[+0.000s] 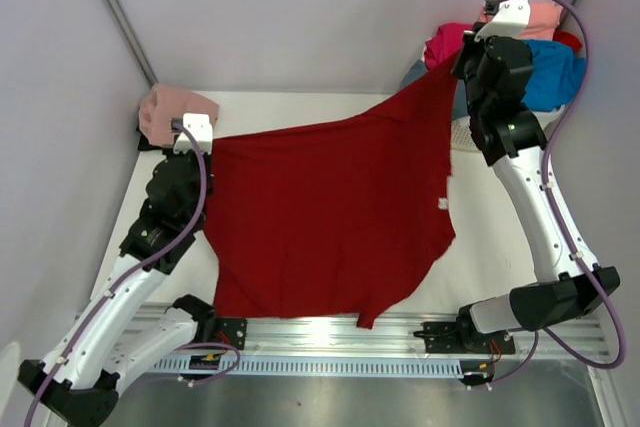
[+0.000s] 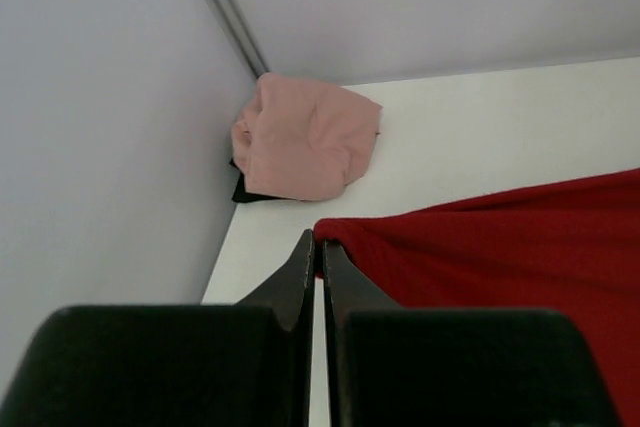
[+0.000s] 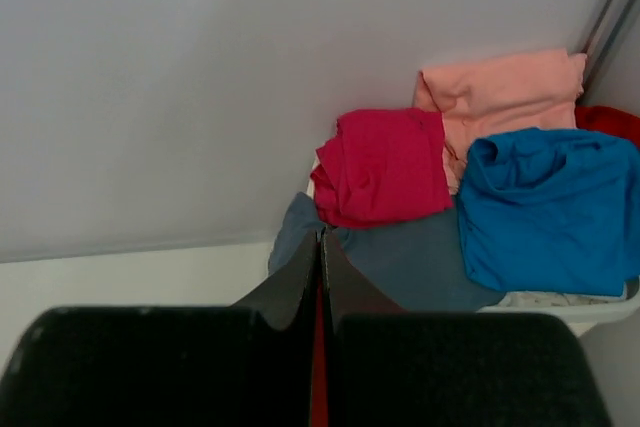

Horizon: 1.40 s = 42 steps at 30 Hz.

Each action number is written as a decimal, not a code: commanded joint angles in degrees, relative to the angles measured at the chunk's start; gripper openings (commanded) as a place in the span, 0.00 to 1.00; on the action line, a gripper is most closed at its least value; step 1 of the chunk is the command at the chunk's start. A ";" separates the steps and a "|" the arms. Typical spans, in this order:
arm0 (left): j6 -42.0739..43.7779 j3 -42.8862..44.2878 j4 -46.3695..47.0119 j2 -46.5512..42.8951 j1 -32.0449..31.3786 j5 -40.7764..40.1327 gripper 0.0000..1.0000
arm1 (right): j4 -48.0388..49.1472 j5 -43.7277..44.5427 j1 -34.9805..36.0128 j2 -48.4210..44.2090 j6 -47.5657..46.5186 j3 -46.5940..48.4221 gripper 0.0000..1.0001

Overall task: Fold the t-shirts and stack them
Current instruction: Flatten out the tshirt

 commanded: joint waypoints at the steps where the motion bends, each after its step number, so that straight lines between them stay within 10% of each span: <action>1: -5.88 0.32 1.59 -4.46 -1.40 5.38 0.01 | 5.83 0.37 1.23 -4.83 0.29 1.09 0.00; 21: -4.74 -2.43 -0.07 -7.72 -2.99 5.31 0.01 | 4.70 1.68 3.70 -10.01 -1.38 -3.67 0.00; 35: 8.79 7.21 7.93 -29.78 -3.51 14.63 0.01 | 9.88 2.04 3.70 -38.56 -15.35 -1.04 0.00; 42: 10.02 9.43 8.98 -29.01 -3.43 15.87 0.01 | 9.62 0.19 3.70 -37.72 -15.44 -0.07 0.00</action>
